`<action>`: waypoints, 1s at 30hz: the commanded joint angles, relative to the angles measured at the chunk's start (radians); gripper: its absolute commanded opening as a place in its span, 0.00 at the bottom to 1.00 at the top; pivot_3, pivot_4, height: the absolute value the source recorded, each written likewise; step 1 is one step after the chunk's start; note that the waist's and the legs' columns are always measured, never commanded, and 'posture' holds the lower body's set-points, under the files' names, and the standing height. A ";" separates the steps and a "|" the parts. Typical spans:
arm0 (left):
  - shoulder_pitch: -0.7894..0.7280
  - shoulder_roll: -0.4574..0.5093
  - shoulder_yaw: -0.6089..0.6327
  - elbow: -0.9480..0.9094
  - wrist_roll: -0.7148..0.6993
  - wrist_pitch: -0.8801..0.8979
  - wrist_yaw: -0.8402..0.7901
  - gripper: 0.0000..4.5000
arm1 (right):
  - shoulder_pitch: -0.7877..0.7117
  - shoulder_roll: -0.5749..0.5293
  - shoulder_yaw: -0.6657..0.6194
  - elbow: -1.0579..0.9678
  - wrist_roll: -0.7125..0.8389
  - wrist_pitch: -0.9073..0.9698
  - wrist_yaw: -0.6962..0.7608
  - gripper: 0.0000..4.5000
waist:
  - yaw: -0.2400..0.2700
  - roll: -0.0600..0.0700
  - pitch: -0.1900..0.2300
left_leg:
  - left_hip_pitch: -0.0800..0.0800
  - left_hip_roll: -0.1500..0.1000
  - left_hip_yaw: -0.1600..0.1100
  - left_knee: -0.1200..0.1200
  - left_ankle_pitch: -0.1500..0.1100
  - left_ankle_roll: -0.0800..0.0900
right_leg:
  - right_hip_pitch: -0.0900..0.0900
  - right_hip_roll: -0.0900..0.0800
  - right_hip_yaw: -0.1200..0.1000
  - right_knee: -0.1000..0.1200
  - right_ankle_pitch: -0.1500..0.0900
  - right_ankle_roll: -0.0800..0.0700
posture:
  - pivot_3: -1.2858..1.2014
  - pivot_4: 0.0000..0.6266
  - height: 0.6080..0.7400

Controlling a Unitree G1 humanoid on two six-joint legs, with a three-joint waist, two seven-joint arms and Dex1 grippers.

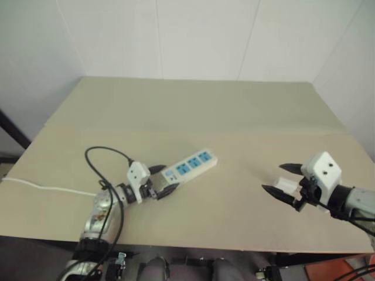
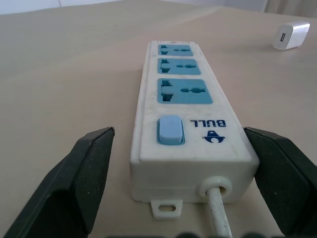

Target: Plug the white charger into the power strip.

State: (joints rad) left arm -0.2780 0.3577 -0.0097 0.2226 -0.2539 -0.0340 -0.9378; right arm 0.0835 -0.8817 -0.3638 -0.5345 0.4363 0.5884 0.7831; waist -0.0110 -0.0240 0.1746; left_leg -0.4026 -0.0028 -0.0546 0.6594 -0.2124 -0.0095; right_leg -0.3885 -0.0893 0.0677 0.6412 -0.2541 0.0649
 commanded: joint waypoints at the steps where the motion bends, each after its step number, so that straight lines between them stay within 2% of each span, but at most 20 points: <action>1: -0.017 -0.015 -0.020 0.016 0.008 -0.022 0.007 0.99 | -0.012 -0.001 -0.020 -0.009 -0.003 -0.024 -0.004 1.00 | -0.001 0.000 0.000 | 0.000 0.000 0.000 0.000 0.000 0.000 | 0.000 0.000 0.000 0.000 0.000 0.000 | 0.52 0.24 1.00; 6: -0.014 -0.022 -0.036 0.023 0.003 -0.031 -0.008 0.99 | -0.002 0.000 -0.029 -0.009 -0.008 -0.025 -0.004 1.00 | 0.000 0.000 0.000 | 0.000 0.000 0.000 0.000 0.000 0.000 | 0.000 0.000 0.000 0.000 0.000 0.000 | 0.52 0.24 1.00; 9: -0.011 -0.016 -0.045 0.021 0.011 -0.030 -0.013 0.86 | 0.002 0.000 -0.033 -0.009 -0.009 -0.026 -0.004 1.00 | 0.000 0.000 0.000 | 0.000 0.000 0.000 0.000 0.000 0.000 | 0.000 0.000 0.000 0.000 0.000 0.000 | 0.52 0.24 1.00; 11: -0.008 -0.005 -0.056 0.022 0.020 -0.026 -0.021 0.72 | 0.003 -0.001 -0.034 -0.008 -0.010 -0.026 -0.004 1.00 | 0.000 0.000 0.000 | 0.000 0.000 0.000 0.000 0.000 0.000 | 0.000 0.000 0.000 0.000 0.000 0.000 | 0.52 0.24 1.00; 18: 0.004 0.032 -0.082 -0.008 0.019 -0.008 -0.065 0.72 | -0.005 -0.029 -0.025 0.011 -0.023 -0.039 0.028 1.00 | -0.001 0.000 0.000 | 0.000 0.000 0.000 0.000 0.000 0.000 | 0.000 0.000 0.000 0.000 0.000 0.000 | 0.52 0.24 1.00; 24: -0.033 0.073 -0.119 0.001 -0.019 -0.023 -0.211 0.72 | -0.105 -0.178 0.028 0.121 -0.024 -0.015 0.158 1.00 | -0.003 0.000 0.000 | 0.001 0.000 0.001 0.000 0.000 0.000 | 0.000 0.000 0.000 0.000 0.000 0.000 | 0.52 0.24 1.00; 27: -0.071 0.091 -0.141 0.039 -0.021 -0.035 -0.289 0.72 | -0.226 -0.302 0.136 0.213 -0.040 0.010 0.267 1.00 | -0.004 0.001 0.000 | 0.001 0.000 0.001 0.000 0.000 0.000 | 0.000 0.000 0.000 0.000 0.000 0.000 | 0.52 0.24 1.00; 30: -0.121 0.097 -0.158 0.095 -0.012 -0.059 -0.352 0.72 | -0.396 -0.393 0.307 0.314 -0.105 0.007 0.390 1.00 | -0.003 0.001 0.000 | 0.000 0.001 0.001 -0.001 0.000 0.000 | 0.000 0.000 -0.001 -0.002 0.000 -0.001 | 0.52 0.24 1.00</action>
State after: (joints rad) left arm -0.3778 0.4461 -0.1379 0.2987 -0.2788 -0.0766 -1.2402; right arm -0.2664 -1.2445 -0.1124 -0.2536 0.3706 0.5960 1.1129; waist -0.0137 -0.0230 0.1744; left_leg -0.4027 -0.0021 -0.0536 0.6590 -0.2124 -0.0094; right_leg -0.3887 -0.0893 0.0671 0.6392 -0.2545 0.0643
